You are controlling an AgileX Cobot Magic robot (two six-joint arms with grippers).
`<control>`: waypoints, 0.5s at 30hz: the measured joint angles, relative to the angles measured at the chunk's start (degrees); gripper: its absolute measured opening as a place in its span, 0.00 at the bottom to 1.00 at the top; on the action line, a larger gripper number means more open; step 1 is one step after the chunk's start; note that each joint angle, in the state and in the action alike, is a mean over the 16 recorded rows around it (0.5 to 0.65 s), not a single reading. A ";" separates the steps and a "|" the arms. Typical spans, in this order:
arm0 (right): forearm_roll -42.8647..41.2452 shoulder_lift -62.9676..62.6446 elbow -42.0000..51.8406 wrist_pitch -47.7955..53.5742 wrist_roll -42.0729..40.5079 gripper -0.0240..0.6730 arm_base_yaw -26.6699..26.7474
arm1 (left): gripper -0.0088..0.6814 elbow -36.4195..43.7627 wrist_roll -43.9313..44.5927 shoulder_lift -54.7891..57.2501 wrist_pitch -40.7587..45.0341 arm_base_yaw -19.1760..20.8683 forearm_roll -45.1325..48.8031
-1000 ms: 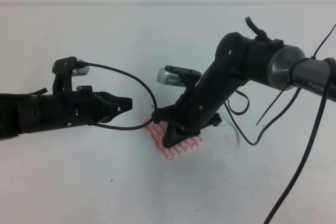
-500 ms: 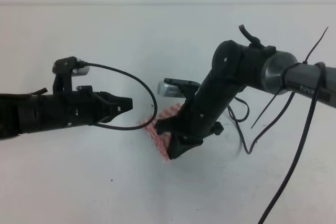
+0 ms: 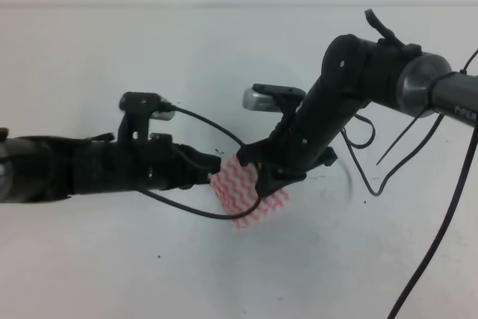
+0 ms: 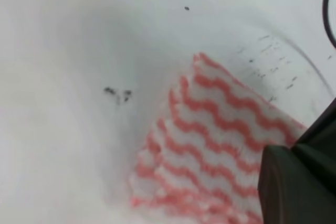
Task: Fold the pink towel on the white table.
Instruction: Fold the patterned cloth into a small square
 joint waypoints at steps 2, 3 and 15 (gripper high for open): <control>-0.46 -0.06 -0.03 -0.34 0.36 0.01 -0.40 | 0.01 -0.57 0.22 0.04 -1.50 -1.27 0.45; -0.63 -0.06 -0.04 -0.49 0.50 0.01 -0.58 | 0.01 -0.85 0.30 0.06 -2.26 -1.84 0.70; -1.85 0.19 0.27 -0.78 1.02 0.01 -1.88 | 0.01 -3.13 -0.08 3.05 -6.07 -4.77 2.29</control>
